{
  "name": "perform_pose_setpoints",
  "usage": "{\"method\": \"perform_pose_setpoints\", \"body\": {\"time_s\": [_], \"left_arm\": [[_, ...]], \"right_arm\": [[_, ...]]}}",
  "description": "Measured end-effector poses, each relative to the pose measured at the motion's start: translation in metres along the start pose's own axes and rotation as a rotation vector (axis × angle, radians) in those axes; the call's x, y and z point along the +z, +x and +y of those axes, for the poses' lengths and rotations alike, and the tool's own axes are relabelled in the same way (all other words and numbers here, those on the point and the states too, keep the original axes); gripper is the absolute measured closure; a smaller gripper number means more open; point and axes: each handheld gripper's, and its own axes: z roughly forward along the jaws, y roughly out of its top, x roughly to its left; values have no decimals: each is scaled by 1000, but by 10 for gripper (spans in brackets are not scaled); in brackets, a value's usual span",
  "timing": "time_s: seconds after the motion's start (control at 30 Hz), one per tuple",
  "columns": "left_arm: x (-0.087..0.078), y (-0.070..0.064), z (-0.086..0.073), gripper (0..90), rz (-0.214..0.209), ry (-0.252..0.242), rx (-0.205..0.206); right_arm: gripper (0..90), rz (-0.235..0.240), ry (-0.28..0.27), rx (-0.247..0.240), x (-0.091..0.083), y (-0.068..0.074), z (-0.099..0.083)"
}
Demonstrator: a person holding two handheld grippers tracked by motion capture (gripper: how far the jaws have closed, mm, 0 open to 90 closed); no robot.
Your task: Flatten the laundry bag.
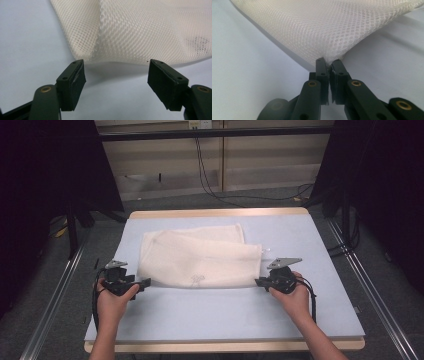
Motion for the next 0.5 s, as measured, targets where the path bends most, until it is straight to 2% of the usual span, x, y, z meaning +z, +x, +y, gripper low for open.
{"method": "perform_pose_setpoints", "body": {"time_s": [0.1,0.13,0.17,0.23,0.3,0.33,0.37,0.4,0.5], "left_arm": [[3,1,0,279,-12,3,-17],[3,3,1,272,-10,6,-12],[3,3,2,272,0,9,-5],[4,5,4,259,-3,2,-17],[2,6,8,253,-4,13,-1],[2,6,10,246,3,0,-9],[2,6,10,245,3,0,-9],[2,6,15,242,8,10,10],[3,5,21,234,17,4,11]], "right_arm": [[818,-1,-5,19,0,-1,1],[804,1,-6,22,-1,-1,1],[773,0,-11,27,-1,-2,2],[702,-5,-20,42,-1,-2,3],[599,-16,-29,64,-1,-3,4],[567,-15,-32,81,0,-3,5],[545,-7,-35,90,1,-4,6],[511,-11,-34,96,1,-4,7],[475,-23,-42,109,3,-3,12]]}}
